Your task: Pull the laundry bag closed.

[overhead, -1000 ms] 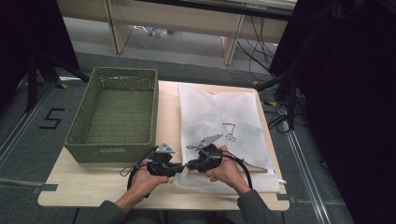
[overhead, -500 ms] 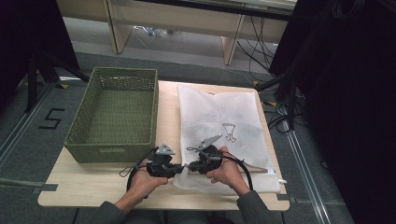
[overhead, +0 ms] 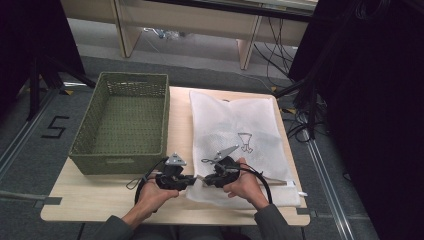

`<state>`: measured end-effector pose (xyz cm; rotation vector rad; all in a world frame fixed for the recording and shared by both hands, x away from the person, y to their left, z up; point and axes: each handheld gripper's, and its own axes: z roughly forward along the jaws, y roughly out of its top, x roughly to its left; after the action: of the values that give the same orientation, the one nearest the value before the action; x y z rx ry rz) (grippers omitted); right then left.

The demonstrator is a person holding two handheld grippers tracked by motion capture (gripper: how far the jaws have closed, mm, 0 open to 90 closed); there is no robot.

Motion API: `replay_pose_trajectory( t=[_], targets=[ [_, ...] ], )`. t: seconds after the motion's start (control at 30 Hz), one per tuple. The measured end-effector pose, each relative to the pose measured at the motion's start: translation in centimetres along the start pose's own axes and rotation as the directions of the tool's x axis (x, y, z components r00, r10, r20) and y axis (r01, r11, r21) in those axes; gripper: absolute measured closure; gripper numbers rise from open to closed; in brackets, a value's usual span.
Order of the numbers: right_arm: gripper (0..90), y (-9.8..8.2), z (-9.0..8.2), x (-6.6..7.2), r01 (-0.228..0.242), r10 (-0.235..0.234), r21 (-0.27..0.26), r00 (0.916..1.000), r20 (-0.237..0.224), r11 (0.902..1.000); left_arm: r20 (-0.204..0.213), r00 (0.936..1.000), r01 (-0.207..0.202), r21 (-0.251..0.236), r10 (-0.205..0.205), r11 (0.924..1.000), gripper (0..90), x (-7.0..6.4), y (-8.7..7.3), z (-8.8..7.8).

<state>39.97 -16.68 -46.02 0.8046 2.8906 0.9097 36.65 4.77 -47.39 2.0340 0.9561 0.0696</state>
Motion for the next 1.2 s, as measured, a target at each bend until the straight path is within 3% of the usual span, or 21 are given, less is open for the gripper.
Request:
replay_pose_trajectory(
  t=[0.07, 0.1, 0.17, 0.3, 0.6, 0.7, 0.97, 1.2],
  targets=[
    [82.8, -0.1, -0.1, 0.1, -0.003, 0.003, 0.013, 0.9999, 0.010, 0.9999, 0.002, 1.0000, 0.007, -0.008, -0.007, 0.9999, 85.7, 0.1, 0.0, -0.2],
    [82.8, -0.1, -0.2, 0.3, -0.040, 0.040, 0.019, 0.9991, 0.011, 0.9990, 0.001, 1.0000, 0.008, -0.008, -0.008, 0.9999, 85.7, 0.2, 0.0, -0.3],
    [82.8, -0.1, -0.3, 0.0, 0.005, -0.005, 0.010, 0.9999, 0.012, 0.9999, 0.003, 1.0000, 0.008, -0.012, -0.008, 0.9999, 85.7, 0.1, 0.0, -0.4],
    [82.8, -0.3, -0.3, -0.1, 0.017, -0.019, 0.040, 0.9989, 0.042, 0.9990, -0.004, 0.9999, 0.011, -0.016, -0.011, 0.9998, 85.6, 0.4, 0.0, -0.7],
    [82.8, -0.9, -1.0, -0.4, 0.007, -0.009, 0.036, 0.9991, 0.041, 0.9993, -0.005, 1.0000, -0.001, -0.006, 0.001, 1.0000, 85.4, 0.2, -0.1, -0.9],
    [82.8, -1.2, -1.1, -0.6, 0.014, -0.018, 0.054, 0.9979, 0.062, 0.9984, -0.009, 1.0000, 0.000, -0.007, 0.000, 1.0000, 85.5, 0.3, -0.1, -1.1],
    [82.8, -2.0, -2.0, -1.2, -0.014, 0.012, 0.034, 0.9982, 0.060, 0.9993, -0.010, 0.9999, -0.010, -0.003, 0.010, 0.9999, 85.5, 0.2, -0.1, -1.2],
    [82.8, -2.6, -2.5, -1.7, -0.016, 0.009, 0.058, 0.9935, 0.113, 0.9982, -0.026, 0.9997, -0.002, -0.005, 0.002, 1.0000, 85.5, 0.7, -0.2, -1.6]
  ],
)
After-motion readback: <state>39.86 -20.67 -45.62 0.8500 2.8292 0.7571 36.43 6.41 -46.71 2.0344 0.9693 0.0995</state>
